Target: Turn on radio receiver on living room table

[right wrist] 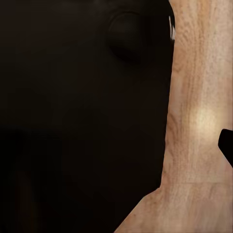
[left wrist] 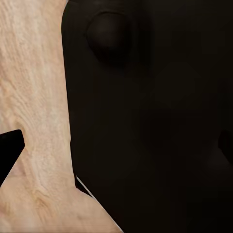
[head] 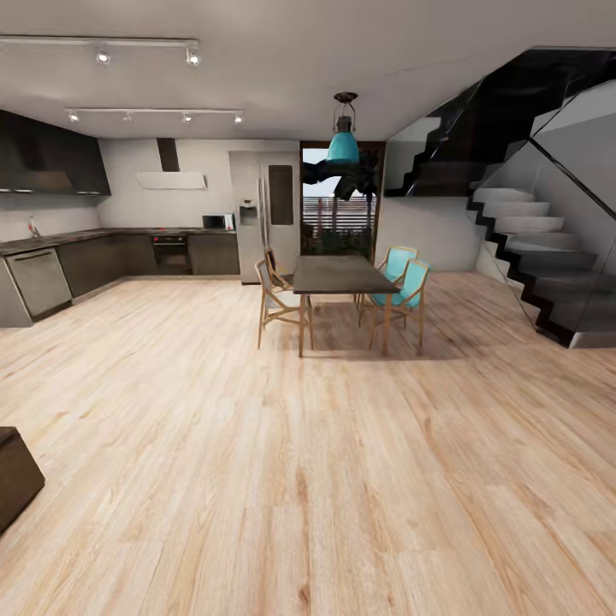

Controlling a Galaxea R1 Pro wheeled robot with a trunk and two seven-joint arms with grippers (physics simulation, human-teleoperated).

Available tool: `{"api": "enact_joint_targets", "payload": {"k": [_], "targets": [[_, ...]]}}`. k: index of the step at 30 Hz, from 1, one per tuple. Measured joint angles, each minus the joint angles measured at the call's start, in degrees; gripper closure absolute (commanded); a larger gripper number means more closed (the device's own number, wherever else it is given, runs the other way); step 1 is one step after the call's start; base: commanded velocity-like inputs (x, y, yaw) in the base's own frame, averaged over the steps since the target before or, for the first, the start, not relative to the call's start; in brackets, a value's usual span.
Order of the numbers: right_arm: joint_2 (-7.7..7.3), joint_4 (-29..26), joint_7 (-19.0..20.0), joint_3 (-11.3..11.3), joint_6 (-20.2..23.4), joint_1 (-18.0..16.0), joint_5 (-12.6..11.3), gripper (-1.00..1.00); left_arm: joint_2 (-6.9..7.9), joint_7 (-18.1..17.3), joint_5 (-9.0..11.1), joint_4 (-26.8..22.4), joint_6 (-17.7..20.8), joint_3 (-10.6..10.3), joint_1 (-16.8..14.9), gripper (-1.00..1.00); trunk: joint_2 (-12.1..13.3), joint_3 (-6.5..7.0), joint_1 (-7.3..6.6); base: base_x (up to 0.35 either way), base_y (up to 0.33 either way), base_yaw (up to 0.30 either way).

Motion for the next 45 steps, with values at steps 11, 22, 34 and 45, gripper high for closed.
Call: {"api": "enact_joint_targets", "payload": {"k": [11,22,34,45], "targets": [[3.39,-0.09,-0.34,-0.04,-0.18,-3.59,-0.05,-1.0,-3.53,-0.09,0.07,-0.01,-0.73,-0.09,1.14,-1.0,0.01,0.01,0.01,0.0,0.0,0.0],[2.97,-0.85,-0.43,0.11,-1.17,-4.0,0.24,-1.0,-4.94,-0.09,0.16,-1.0,-1.47,-0.31,1.15,-1.0,0.01,0.01,0.01,0.0,0.0,0.0],[0.08,-4.73,-0.32,-0.07,-2.6,-4.69,0.35,-1.0,-4.76,1.42,-0.1,-4.87,0.24,-0.36,1.13,-1.0,0.01,0.01,0.01,0.0,0.0,0.0],[-3.58,-28.93,0.14,-0.1,-2.54,-4.92,0.0,-1.0,-4.49,2.95,0.0,-40.36,14.87,-0.33,0.88,-1.0,0.01,0.0,0.01,0.0,0.0,0.0]]}}
